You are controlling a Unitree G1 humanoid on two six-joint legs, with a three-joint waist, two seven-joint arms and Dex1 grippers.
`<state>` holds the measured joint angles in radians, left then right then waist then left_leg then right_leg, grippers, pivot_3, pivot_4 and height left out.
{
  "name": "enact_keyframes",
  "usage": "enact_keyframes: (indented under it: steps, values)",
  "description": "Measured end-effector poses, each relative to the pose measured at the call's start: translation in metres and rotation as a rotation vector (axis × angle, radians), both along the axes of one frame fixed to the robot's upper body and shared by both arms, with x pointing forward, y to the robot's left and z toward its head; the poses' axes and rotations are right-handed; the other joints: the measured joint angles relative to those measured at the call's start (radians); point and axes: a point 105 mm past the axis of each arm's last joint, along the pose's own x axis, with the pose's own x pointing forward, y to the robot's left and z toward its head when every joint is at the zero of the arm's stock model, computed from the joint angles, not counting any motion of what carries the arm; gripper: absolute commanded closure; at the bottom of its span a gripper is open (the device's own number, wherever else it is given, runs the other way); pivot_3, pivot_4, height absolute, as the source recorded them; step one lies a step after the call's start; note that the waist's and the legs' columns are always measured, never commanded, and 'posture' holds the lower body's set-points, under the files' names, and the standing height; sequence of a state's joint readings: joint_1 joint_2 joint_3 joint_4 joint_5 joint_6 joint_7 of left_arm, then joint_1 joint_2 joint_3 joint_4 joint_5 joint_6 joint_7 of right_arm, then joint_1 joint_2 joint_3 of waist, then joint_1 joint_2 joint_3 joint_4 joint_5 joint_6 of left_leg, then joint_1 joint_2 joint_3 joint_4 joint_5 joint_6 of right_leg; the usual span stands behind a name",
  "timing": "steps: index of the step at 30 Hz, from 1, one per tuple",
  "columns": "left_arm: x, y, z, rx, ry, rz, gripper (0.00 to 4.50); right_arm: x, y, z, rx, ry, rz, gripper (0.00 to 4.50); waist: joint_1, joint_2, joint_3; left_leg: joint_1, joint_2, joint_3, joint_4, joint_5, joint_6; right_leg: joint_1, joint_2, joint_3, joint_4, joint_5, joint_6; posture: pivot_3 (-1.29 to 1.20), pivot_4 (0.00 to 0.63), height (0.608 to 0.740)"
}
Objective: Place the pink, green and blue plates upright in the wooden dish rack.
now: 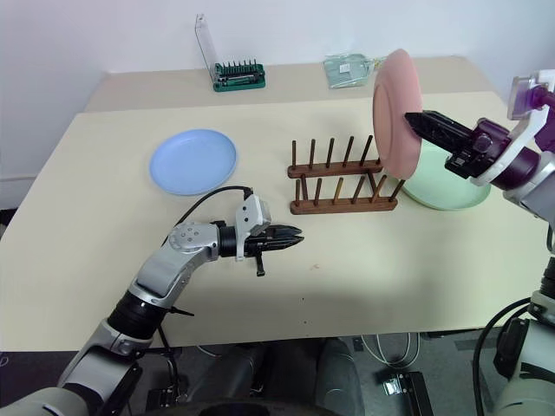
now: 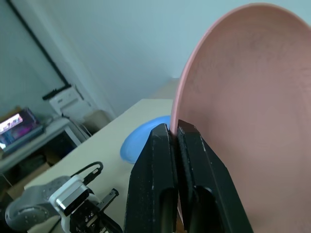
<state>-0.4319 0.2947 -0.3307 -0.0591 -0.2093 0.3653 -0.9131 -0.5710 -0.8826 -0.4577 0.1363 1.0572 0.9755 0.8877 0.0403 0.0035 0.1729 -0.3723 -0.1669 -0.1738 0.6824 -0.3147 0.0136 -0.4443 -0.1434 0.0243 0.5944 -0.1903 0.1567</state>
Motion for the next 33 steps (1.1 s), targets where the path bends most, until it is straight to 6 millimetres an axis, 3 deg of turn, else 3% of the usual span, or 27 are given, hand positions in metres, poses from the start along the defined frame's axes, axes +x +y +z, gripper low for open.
enact_keyframes:
  steps: [2,5,9,12,17,20,21,22,25,29,33]
  values:
    - [0.000,0.000,0.000,0.000,0.000,0.000,3.94,0.003,-0.004,-0.004,0.014,0.021,-0.010,4.48,0.000,0.000,0.000,0.000,0.000,0.000,0.000,0.000,0.000,0.000,0.000,0.000,0.000,0.000,0.000,0.00,0.150,0.738]
    - [0.000,0.000,0.000,0.001,0.000,0.001,3.94,0.006,-0.005,-0.004,0.005,0.021,-0.024,3.58,0.000,0.001,0.000,0.000,0.000,0.000,0.000,0.000,0.000,0.000,0.000,0.000,0.000,0.000,0.000,0.00,0.150,0.738]
    - [0.000,0.001,0.001,0.002,-0.004,0.002,3.94,0.021,-0.015,-0.009,-0.113,-0.017,-0.189,1.61,-0.001,0.001,-0.001,0.000,0.000,0.000,0.000,0.000,0.000,-0.001,0.000,0.000,0.000,0.000,0.000,0.00,0.150,0.738]
    - [0.000,0.002,0.001,0.005,-0.006,0.005,3.94,0.029,-0.025,-0.002,-0.195,-0.094,-0.321,1.61,-0.001,0.001,0.000,0.000,0.000,0.001,0.000,0.000,0.000,-0.001,0.000,0.000,0.000,0.000,0.000,0.00,0.150,0.738]
    - [-0.002,0.002,0.001,0.004,-0.008,0.005,3.94,0.024,-0.041,0.005,-0.288,-0.189,-0.449,1.61,0.002,0.001,-0.001,0.000,0.000,0.001,0.000,0.000,0.000,-0.001,0.000,0.000,0.000,0.000,0.000,0.00,0.150,0.738]
    - [-0.002,0.001,0.001,0.005,-0.004,0.007,3.94,0.016,-0.076,0.002,-0.389,-0.184,-0.592,0.33,0.005,0.002,-0.001,0.000,0.000,0.001,0.000,0.000,0.000,-0.001,0.000,0.000,0.000,0.000,0.000,0.00,0.150,0.738]
    - [-0.001,0.003,0.000,0.009,-0.004,0.010,3.94,0.011,-0.095,-0.002,-0.492,-0.170,-0.660,0.05,0.006,0.002,-0.001,0.000,0.000,0.001,0.000,0.000,0.000,-0.001,0.000,0.000,0.000,0.000,0.000,0.00,0.150,0.738]
    - [-0.001,0.004,-0.001,0.015,-0.002,0.013,3.94,0.008,-0.104,-0.005,-0.552,-0.166,-0.696,0.05,0.002,0.002,-0.001,0.000,0.000,0.001,0.000,0.000,0.000,-0.001,0.001,0.000,0.000,0.000,0.000,0.00,0.150,0.738]
    - [-0.002,0.005,-0.002,0.018,0.001,0.008,3.94,0.000,-0.114,-0.039,-0.893,-0.146,-0.670,0.05,-0.011,0.004,-0.002,0.002,0.001,0.004,-0.001,0.000,0.000,-0.001,0.001,0.002,0.001,0.000,0.000,0.00,0.150,0.738]
    - [-0.003,-0.001,-0.001,0.010,0.002,-0.011,3.94,0.008,-0.092,-0.105,-1.177,-0.134,-0.445,0.05,-0.033,0.004,-0.002,0.005,0.003,0.007,-0.001,0.001,-0.001,0.001,0.003,0.005,0.002,0.000,0.000,0.00,0.150,0.738]
    - [-0.002,-0.003,0.001,0.004,-0.009,-0.015,3.94,0.019,-0.089,-0.128,-1.294,-0.163,-0.403,0.05,-0.030,0.005,-0.002,0.005,0.003,0.007,-0.001,0.001,-0.002,0.001,0.003,0.005,0.002,0.000,0.000,0.00,0.150,0.738]
